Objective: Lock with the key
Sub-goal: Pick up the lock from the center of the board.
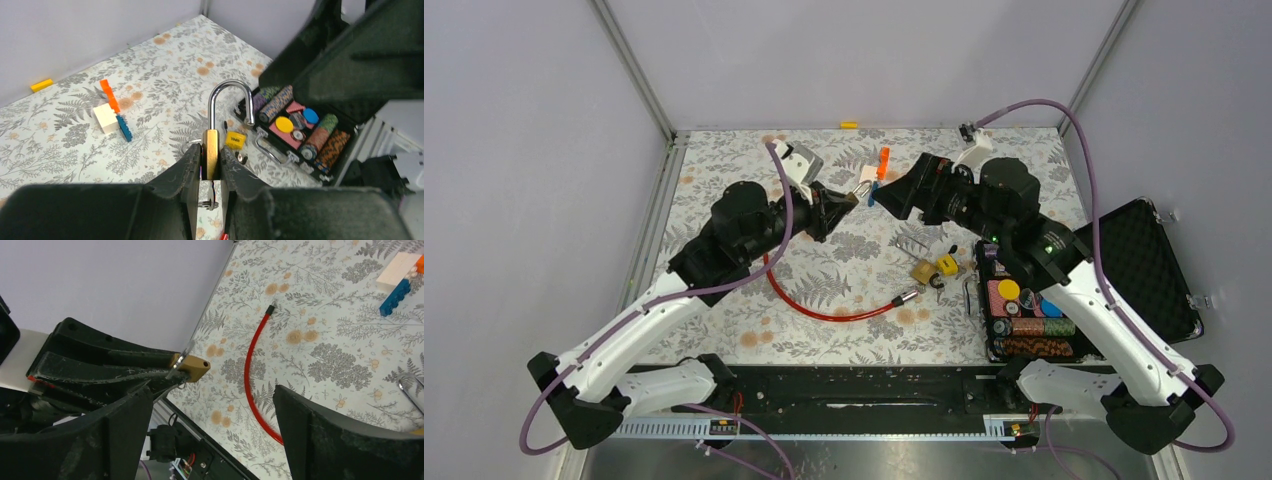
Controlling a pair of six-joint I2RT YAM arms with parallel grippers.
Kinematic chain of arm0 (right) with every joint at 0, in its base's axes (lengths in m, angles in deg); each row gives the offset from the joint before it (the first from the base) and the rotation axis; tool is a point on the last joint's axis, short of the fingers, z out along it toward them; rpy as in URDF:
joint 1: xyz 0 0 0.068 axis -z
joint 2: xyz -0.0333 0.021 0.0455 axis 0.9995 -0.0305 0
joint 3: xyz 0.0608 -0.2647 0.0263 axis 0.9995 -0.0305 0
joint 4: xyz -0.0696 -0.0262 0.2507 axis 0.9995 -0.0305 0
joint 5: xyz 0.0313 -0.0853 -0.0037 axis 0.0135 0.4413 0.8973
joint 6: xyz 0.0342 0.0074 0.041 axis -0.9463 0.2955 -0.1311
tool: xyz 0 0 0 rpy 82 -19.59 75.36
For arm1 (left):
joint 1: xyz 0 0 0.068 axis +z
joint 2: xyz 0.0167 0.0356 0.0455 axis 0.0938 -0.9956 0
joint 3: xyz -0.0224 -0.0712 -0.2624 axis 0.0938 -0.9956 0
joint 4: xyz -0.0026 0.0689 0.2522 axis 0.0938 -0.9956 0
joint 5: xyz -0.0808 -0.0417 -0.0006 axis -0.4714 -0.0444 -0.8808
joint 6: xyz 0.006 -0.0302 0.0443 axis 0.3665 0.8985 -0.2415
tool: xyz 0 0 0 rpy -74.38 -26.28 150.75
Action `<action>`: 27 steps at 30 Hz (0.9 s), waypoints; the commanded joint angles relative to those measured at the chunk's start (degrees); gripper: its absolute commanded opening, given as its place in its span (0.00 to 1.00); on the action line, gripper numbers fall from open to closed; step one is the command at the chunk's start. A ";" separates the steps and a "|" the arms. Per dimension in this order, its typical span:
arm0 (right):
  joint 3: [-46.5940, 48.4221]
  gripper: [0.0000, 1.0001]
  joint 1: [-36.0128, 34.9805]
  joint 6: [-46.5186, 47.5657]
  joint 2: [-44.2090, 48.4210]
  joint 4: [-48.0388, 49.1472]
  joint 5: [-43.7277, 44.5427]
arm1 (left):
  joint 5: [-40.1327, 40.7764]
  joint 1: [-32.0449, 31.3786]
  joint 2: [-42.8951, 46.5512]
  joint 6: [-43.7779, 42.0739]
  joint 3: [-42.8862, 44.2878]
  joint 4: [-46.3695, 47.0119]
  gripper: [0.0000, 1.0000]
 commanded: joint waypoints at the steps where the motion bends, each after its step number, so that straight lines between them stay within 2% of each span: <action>1: 4.60 0.95 0.93 6.36 0.58 -2.63 -5.44 | -7.98 0.12 2.90 -5.07 2.62 -0.51 0.00; 6: 7.16 0.96 0.97 1.53 -2.68 -0.89 -11.00 | -8.76 0.17 3.68 -6.21 3.52 -1.48 0.00; 11: 8.86 0.84 0.97 1.93 -6.70 -2.59 -14.77 | -7.79 0.17 4.08 -5.13 4.05 -1.72 0.00; 14: 7.46 0.70 0.96 2.57 -7.63 -2.23 -16.23 | -8.25 0.12 4.16 -3.79 4.29 -1.48 0.00; 17: 5.38 0.48 0.93 3.59 -6.96 -2.27 -16.25 | -7.66 0.17 4.62 -2.86 4.34 -1.31 0.00; 21: 2.24 0.30 0.95 6.74 -4.82 0.46 -16.78 | -10.92 0.12 4.18 -0.23 5.10 -1.09 0.00; 22: 0.99 0.32 0.98 7.94 -3.95 1.83 -17.53 | -12.10 0.12 3.93 0.80 5.25 -0.95 0.00; 25: -1.09 0.73 0.97 11.48 -1.92 3.22 -19.06 | -14.47 0.13 3.56 2.14 4.97 -1.43 0.00; 27: -1.80 0.85 0.92 13.98 -0.44 3.24 -19.12 | -14.67 0.18 3.64 1.98 4.74 -2.13 0.00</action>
